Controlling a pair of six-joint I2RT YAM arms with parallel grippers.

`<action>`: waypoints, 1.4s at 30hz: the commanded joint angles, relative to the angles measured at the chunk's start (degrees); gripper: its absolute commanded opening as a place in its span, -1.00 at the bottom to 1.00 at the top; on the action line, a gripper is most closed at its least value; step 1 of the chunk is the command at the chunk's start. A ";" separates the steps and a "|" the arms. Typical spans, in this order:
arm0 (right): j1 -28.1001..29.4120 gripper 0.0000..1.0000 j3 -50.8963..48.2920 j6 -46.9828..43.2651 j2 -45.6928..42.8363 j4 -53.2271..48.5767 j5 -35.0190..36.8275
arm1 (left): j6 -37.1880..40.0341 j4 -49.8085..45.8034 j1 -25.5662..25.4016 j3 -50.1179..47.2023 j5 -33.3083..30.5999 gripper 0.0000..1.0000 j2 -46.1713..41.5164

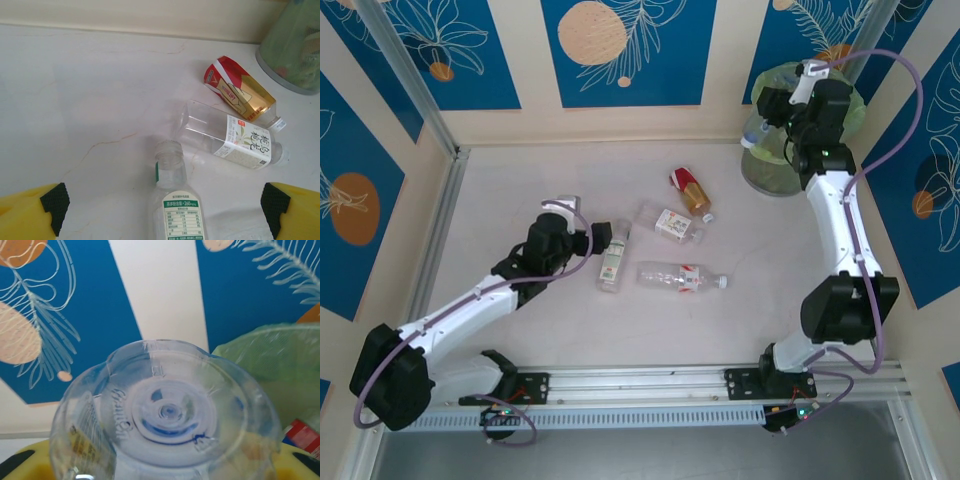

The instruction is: Put the plastic bottles in the bin

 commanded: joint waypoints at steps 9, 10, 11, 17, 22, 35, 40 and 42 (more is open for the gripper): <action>-1.33 -0.08 20.04 -11.64 12.35 -7.69 11.85 | 0.44 -1.58 -0.31 -1.87 -1.96 0.99 -2.73; -1.17 -0.08 20.43 -11.63 12.72 -6.77 11.74 | 0.40 -1.70 -0.35 -1.88 -1.88 0.99 -2.76; -1.06 -0.08 20.75 -11.15 13.12 -5.95 12.12 | 0.44 -1.75 -0.30 -1.83 -1.84 0.99 -2.88; -1.46 -0.08 24.26 -8.30 13.65 -5.94 10.16 | 0.48 -1.86 -0.29 -2.31 -2.46 0.99 -3.22; -2.72 -0.07 24.20 -3.70 11.84 -5.62 6.15 | 0.67 -1.73 -0.27 -2.32 -2.49 0.99 -2.87; 0.08 -0.08 14.53 -17.78 10.63 5.30 21.02 | 0.57 -0.77 -0.35 -1.33 -1.43 0.99 -0.13; 3.36 -0.07 13.99 -24.60 12.89 5.89 24.48 | 0.35 -0.56 -0.37 -0.99 -0.91 0.99 0.90; 4.07 -0.04 15.71 -25.36 14.85 3.56 26.49 | 0.09 -0.50 -0.33 -0.99 -0.82 0.99 1.11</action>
